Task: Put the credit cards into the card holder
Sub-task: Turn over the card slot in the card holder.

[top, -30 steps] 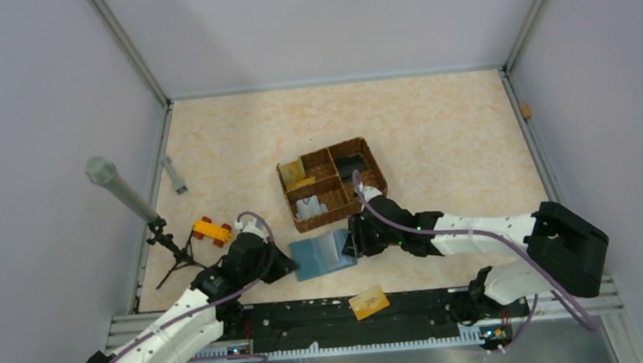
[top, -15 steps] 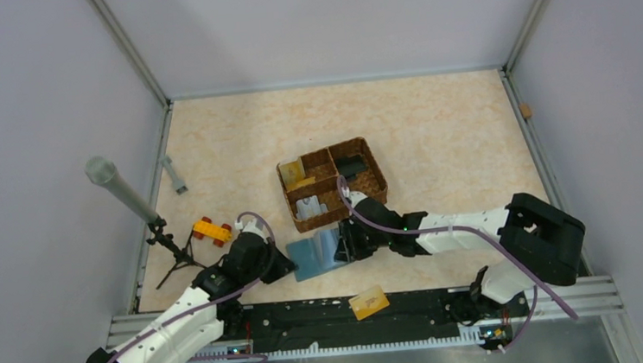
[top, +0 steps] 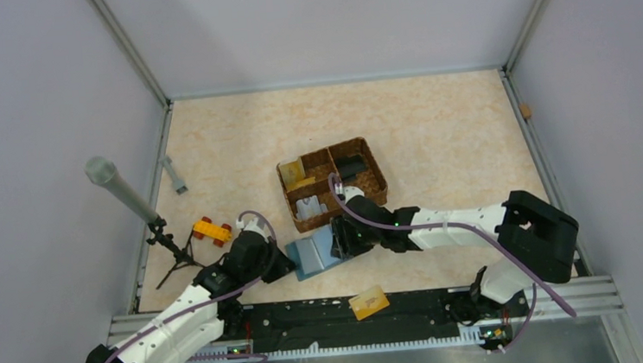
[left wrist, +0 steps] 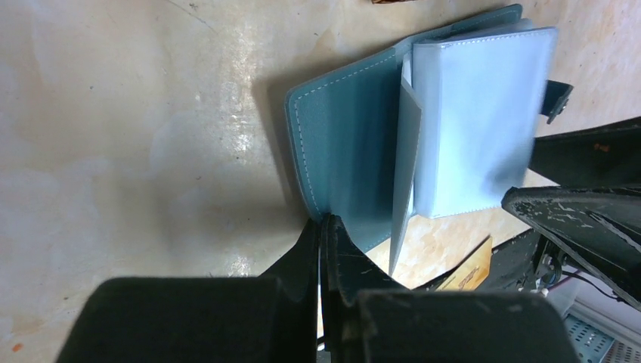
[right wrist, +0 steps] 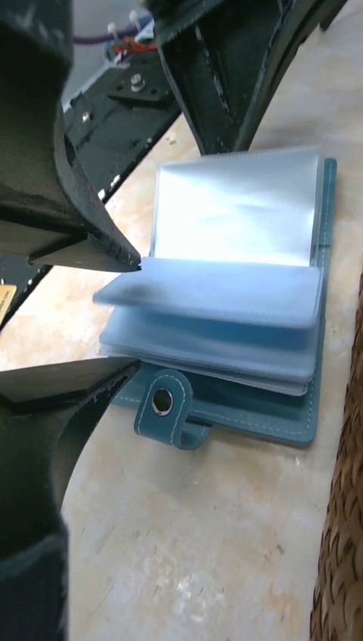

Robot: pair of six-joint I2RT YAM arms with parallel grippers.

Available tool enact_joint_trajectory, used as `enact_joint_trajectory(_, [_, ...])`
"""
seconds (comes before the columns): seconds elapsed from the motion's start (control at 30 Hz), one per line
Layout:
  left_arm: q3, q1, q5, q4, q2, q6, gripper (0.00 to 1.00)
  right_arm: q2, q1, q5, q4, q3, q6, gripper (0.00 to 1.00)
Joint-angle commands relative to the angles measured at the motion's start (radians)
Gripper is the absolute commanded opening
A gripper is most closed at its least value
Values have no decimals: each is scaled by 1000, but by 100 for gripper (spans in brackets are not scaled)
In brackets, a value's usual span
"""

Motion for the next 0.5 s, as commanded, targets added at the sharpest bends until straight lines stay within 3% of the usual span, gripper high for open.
enact_joint_trajectory(0.0, [23,-2,19,24,2,13,0,-15,18,80,-42,54,-29,50])
enact_joint_trajectory(0.1, [21,-3,17,22,0,12,0,-42,19,101,-62,62,-37,59])
enact_joint_trajectory(0.27, [21,-3,16,22,5,12,0,-90,20,104,-38,50,-45,65])
enact_joint_trajectory(0.47, [20,-2,15,24,6,10,0,-72,19,59,15,39,-44,53])
